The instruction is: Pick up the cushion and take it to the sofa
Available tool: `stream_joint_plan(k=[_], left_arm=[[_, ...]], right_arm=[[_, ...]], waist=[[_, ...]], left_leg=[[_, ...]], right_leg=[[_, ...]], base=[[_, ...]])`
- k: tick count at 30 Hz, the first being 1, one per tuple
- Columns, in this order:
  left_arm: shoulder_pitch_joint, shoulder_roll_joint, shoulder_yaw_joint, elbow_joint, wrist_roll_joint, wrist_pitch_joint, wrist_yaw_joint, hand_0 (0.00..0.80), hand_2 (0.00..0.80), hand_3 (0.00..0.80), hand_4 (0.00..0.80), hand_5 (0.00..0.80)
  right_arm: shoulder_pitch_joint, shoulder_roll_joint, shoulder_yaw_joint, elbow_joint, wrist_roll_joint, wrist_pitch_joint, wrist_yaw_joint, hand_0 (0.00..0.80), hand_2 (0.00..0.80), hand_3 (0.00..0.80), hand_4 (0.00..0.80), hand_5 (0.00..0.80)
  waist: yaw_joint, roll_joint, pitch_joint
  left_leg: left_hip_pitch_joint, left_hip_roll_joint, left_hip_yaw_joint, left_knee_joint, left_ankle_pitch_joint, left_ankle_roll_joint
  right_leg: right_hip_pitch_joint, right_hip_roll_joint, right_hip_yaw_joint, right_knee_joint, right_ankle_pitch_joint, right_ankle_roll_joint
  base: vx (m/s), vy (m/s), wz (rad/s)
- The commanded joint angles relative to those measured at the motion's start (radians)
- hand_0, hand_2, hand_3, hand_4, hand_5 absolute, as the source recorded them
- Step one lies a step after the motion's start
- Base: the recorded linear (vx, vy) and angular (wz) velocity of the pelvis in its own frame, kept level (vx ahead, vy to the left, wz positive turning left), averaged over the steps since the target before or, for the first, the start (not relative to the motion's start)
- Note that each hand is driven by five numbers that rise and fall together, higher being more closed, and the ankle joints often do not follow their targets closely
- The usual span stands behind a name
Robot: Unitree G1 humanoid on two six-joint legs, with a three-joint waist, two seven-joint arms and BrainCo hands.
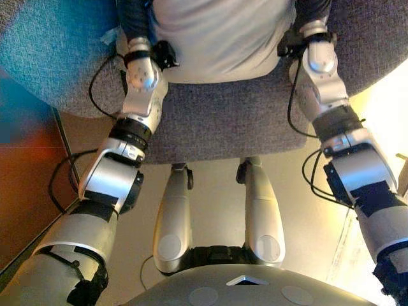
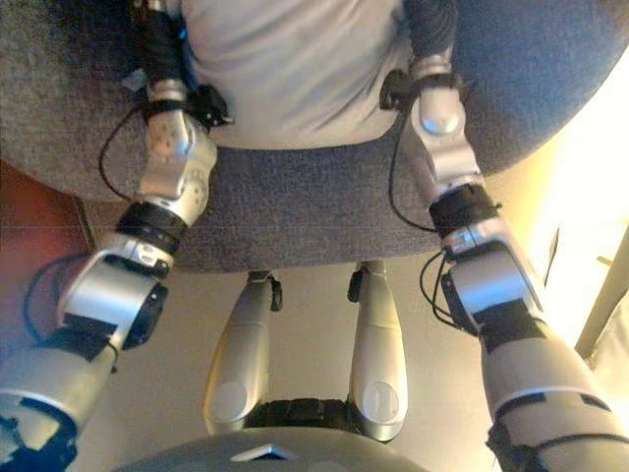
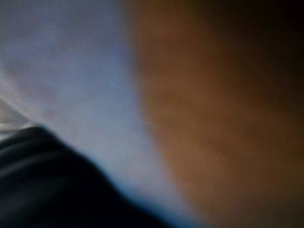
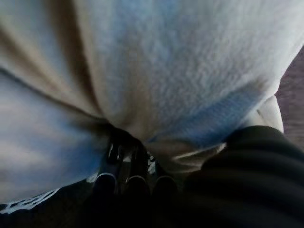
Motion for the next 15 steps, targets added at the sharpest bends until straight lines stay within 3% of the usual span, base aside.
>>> stream_joint_plan(k=[1,8,15], left_arm=[[-0.062,-0.099,-0.145,0.108,-0.009,0.118,-0.050,0.000,0.000,0.000,0.000,0.000],[-0.035,-0.034,-0.118,0.133,-0.078,0.119,-0.020,0.000,0.000,0.000,0.000,0.000],[0.179,0.092,0.001,0.074,-0.134,0.071,-0.016,0.000,0.000,0.000,0.000,0.000]], right_arm=[[-0.010,0.022,0.124,0.066,-0.008,0.092,0.017,0.000,0.000,0.000,0.000,0.000],[0.036,-0.042,0.093,0.035,-0.019,0.082,-0.035,0.000,0.000,0.000,0.000,0.000],[0.293,-0.168,-0.007,-0.162,-0.048,0.039,-0.127,0.000,0.000,0.000,0.000,0.000]], waist=[[-0.012,0.034,0.044],[-0.025,0.048,0.044],[-0.035,0.046,0.044]], left_leg=[[-0.059,0.028,0.002,0.020,-0.005,-0.017],[-0.068,0.024,0.005,0.032,-0.010,-0.019],[-0.024,0.019,0.024,0.055,-0.038,-0.016]], right_leg=[[-0.057,-0.073,0.031,-0.081,0.125,0.121],[-0.074,-0.067,0.047,-0.069,0.120,0.124],[-0.042,-0.064,0.039,-0.064,0.109,0.115]], base=[[0.019,0.040,0.02],[0.007,0.010,0.01],[0.009,-0.019,-0.07]])
